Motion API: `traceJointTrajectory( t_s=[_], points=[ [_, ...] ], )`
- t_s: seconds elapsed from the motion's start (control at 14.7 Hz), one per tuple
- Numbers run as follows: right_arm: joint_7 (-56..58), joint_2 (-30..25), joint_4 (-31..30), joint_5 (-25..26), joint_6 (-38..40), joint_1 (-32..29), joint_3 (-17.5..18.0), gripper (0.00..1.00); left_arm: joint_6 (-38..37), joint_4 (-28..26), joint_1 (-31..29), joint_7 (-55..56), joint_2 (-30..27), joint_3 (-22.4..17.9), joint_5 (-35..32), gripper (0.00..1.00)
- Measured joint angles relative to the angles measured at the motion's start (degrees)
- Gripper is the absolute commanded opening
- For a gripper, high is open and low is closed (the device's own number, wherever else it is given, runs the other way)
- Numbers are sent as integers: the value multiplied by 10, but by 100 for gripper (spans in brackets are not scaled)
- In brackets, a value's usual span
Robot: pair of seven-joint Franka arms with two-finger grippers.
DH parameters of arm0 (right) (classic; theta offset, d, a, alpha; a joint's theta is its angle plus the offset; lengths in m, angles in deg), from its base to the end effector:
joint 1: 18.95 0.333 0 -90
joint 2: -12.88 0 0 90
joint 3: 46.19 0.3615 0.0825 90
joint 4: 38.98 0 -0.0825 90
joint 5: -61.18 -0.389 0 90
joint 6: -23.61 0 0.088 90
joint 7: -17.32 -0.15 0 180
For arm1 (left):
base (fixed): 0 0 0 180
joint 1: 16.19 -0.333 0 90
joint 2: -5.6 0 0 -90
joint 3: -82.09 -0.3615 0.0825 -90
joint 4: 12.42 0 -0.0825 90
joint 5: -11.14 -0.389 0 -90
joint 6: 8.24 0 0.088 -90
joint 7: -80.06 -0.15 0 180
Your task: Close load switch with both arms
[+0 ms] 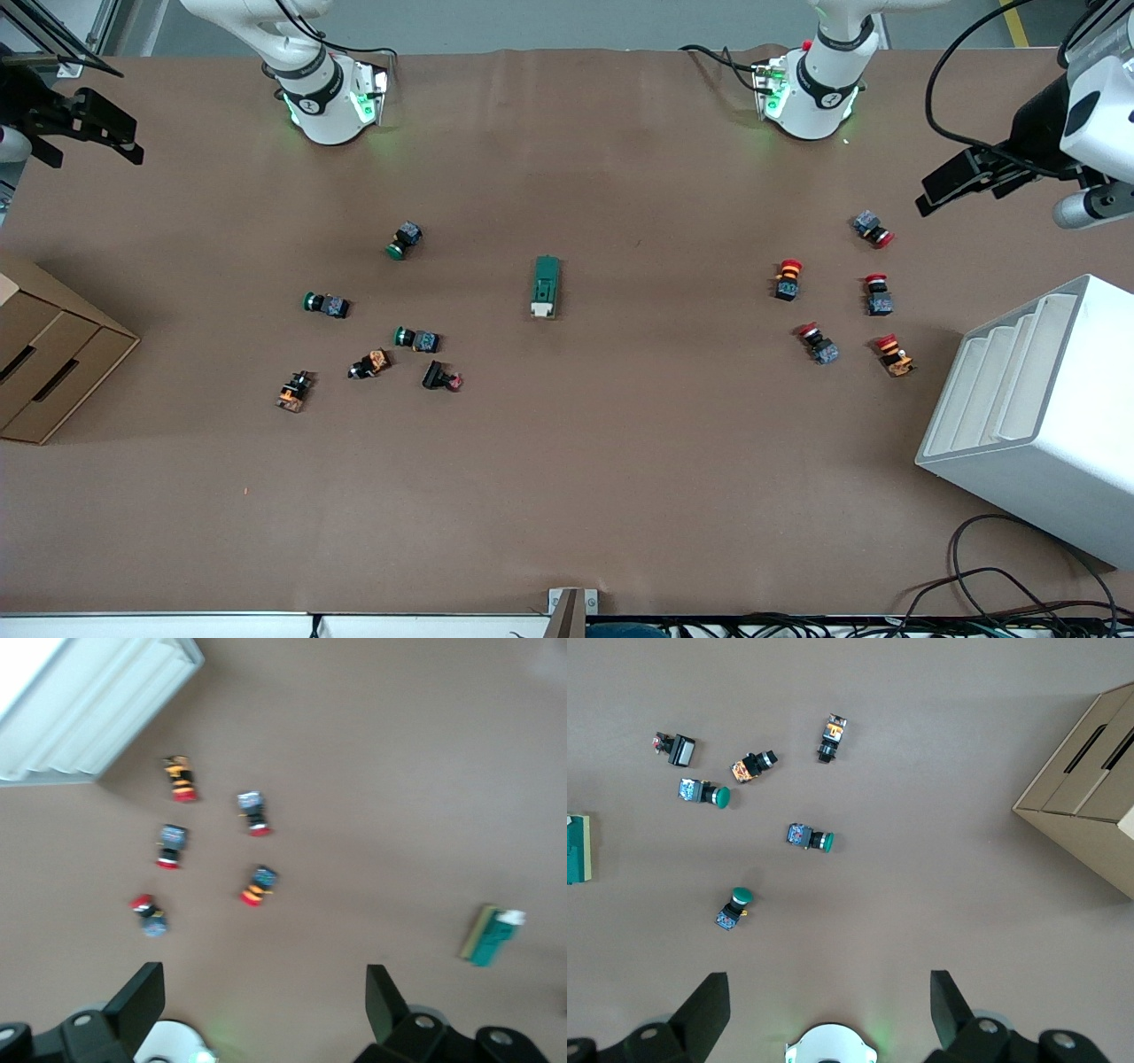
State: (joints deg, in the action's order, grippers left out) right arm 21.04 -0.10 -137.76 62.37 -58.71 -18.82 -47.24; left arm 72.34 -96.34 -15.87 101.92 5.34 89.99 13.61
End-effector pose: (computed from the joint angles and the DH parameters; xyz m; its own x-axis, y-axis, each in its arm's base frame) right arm 0.4597 -0.0118 0.6595 0.9970 0.0468 -0.0617 0.0477 -0.9988 0.0126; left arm 0.5316 -0.0841 0.6654 0.9712 0.2290 -0.0655 0.2307 -0.9728 0.0192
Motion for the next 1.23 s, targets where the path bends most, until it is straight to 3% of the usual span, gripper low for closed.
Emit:
traceJointTrajectory(
  t_s=[0.41,0.68,1.23],
  points=[
    [0,0,0,0,0,0,0,100,31,-77,-9,-124,-50,1,-18,100],
    [0,0,0,0,0,0,0,100,36,-91,-11,-208,-66,0,-19,100],
    [0,0,0,0,0,0,1,100,48,-98,-15,-203,-67,2,-19,100]
  ],
)
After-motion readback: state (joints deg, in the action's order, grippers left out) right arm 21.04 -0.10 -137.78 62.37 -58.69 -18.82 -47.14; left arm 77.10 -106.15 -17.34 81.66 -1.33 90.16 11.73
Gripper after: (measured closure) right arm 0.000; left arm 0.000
